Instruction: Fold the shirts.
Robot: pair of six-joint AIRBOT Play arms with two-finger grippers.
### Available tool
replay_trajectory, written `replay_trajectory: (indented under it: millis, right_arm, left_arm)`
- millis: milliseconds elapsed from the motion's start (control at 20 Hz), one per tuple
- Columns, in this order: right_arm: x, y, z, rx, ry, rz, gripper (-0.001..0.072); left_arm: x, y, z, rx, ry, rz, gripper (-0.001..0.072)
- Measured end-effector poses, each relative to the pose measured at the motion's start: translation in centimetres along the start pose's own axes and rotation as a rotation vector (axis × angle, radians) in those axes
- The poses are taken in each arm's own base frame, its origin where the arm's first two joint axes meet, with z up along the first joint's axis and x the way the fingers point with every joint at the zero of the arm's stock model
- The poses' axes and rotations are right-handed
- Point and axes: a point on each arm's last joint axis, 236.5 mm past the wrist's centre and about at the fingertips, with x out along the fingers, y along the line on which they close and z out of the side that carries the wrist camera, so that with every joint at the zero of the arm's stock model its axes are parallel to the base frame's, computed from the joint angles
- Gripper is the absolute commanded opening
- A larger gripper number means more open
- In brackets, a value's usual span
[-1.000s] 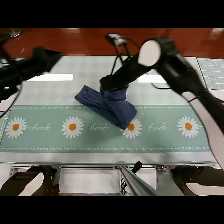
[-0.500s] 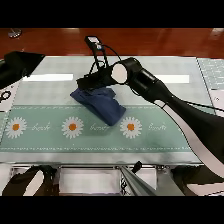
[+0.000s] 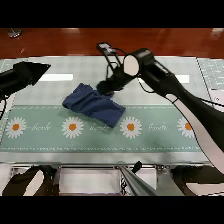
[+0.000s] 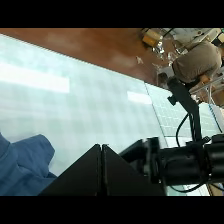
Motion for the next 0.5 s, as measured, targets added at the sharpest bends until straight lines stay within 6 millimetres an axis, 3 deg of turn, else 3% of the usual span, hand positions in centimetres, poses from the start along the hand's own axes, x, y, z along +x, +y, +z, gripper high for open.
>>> replay_trajectory:
  millis: [150,200,250,350,500]
  right_arm:
    - [-1.9,-8.1,-5.4,0.014,0.195,-0.199,0.0441]
    - [-2.2,-9.7,-7.3,0.055,0.239,-0.207,0.0520]
    - [-2.0,-10.3,-9.4,0.104,0.277,-0.182,0.0553]
    - [-1.0,-9.8,-12.5,0.204,0.303,-0.083,0.0611]
    - [1.9,-6.0,-15.4,0.375,0.283,0.130,0.0611]
  left_arm:
    - [0.0,0.1,-0.2,0.000,0.004,0.003,0.0022]
    - [0.0,0.2,-0.2,0.000,0.004,0.004,0.0022]
    - [0.0,0.2,-0.3,0.001,0.008,0.004,0.0022]
    - [0.0,0.2,-0.4,0.003,0.015,0.004,0.0022]
    - [0.0,0.4,-0.6,0.009,0.021,0.012,0.0022]
